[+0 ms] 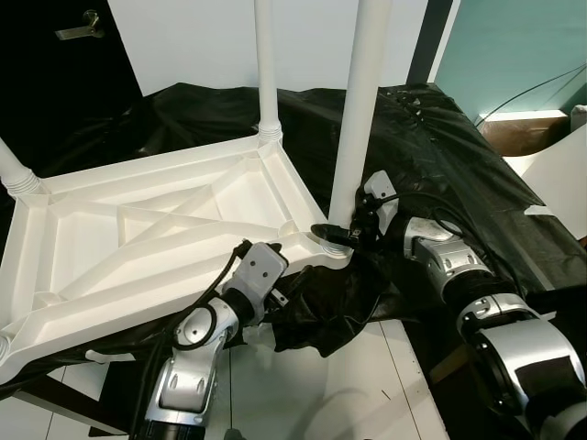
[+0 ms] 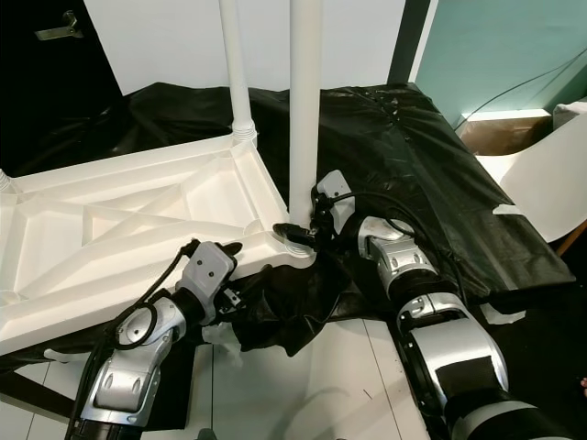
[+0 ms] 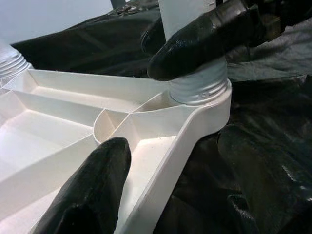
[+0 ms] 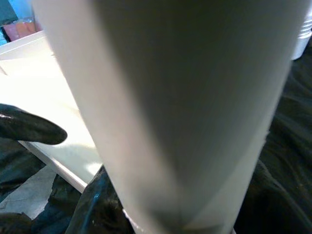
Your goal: Building children table
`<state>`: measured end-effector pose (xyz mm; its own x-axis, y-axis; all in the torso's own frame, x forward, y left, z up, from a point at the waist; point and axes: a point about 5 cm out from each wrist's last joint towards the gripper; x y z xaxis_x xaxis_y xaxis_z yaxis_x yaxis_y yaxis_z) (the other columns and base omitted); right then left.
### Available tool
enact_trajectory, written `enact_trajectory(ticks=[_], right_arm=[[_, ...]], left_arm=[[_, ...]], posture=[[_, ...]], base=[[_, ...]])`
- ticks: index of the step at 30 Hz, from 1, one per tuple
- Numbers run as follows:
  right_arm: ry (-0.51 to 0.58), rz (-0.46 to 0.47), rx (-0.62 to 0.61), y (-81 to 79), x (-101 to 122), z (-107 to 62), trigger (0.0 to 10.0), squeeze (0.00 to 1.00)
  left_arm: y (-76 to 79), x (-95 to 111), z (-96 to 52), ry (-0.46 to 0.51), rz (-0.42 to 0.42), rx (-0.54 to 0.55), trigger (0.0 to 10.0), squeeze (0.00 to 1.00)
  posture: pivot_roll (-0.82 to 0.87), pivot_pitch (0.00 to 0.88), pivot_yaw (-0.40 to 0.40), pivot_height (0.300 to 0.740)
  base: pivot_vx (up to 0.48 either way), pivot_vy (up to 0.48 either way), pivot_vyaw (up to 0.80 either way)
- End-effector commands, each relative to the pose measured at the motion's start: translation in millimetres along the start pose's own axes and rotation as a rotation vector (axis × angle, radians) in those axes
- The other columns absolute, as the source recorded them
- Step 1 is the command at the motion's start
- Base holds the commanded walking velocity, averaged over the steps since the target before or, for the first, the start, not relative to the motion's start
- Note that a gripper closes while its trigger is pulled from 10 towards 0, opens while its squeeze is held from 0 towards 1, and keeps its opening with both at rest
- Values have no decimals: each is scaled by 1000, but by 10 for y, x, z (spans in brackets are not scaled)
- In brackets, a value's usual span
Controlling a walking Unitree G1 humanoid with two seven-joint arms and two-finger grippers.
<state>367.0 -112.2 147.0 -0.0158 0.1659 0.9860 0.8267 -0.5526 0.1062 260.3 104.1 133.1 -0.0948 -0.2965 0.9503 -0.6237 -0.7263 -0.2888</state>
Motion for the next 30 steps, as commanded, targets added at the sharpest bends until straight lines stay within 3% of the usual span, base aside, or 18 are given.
enact_trajectory(ticks=[1, 2, 3, 9, 12, 13, 18, 24, 30], right_arm=[[-39, 21, -78, -4, -76, 25, 7804, 0], [-39, 21, -78, -4, -76, 25, 7804, 0], [-43, 20, -112, -9, -96, 35, 10000, 0], [-25, 90, -224, -109, -172, 113, 10000, 0], [-24, 178, -376, -172, -247, 162, 10000, 0], [-24, 178, -376, -172, -247, 162, 10000, 0], [6, 265, -582, -383, -292, 234, 10000, 0], [20, 330, -606, -559, -287, 301, 10000, 0], [31, 327, -657, -537, -250, 242, 10000, 0]], left_arm=[[-77, -1, 12, 3, 8, 122, 10000, 0], [-77, -1, 12, 3, 8, 122, 10000, 0], [-82, -5, 12, 3, 3, 125, 10000, 0], [-89, -7, 11, 6, 1, 130, 10000, 0], [-89, -4, 19, 9, -8, 135, 10000, 0], [-89, -4, 19, 9, -8, 135, 10000, 0], [-110, 8, 28, 18, -19, 149, 10000, 0], [-147, 20, 34, 21, -20, 158, 10000, 0], [-159, 18, 27, 21, -15, 150, 10000, 0]], posture=[[93, 0, -35, 740], [93, 0, -35, 740], [93, 0, -35, 740], [82, 0, -33, 740], [78, 0, -31, 740], [78, 0, -31, 740], [73, 0, -28, 740], [66, 0, -17, 740], [61, 0, -8, 740]], base=[[0, 0, 0], [0, 0, 0], [0, 0, 0], [0, 0, 0], [0, 0, 0], [0, 0, 0], [0, 0, 0], [0, 0, 0], [0, 0, 0]])
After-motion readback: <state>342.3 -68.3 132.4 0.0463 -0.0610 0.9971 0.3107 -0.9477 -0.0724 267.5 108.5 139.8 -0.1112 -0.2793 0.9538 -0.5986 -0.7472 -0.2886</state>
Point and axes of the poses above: a point about 5 cm out from each wrist's last joint towards the gripper, its own z axis pointing out of the wrist towards the gripper, its own x axis along the axis of the wrist's last joint, y = z × x
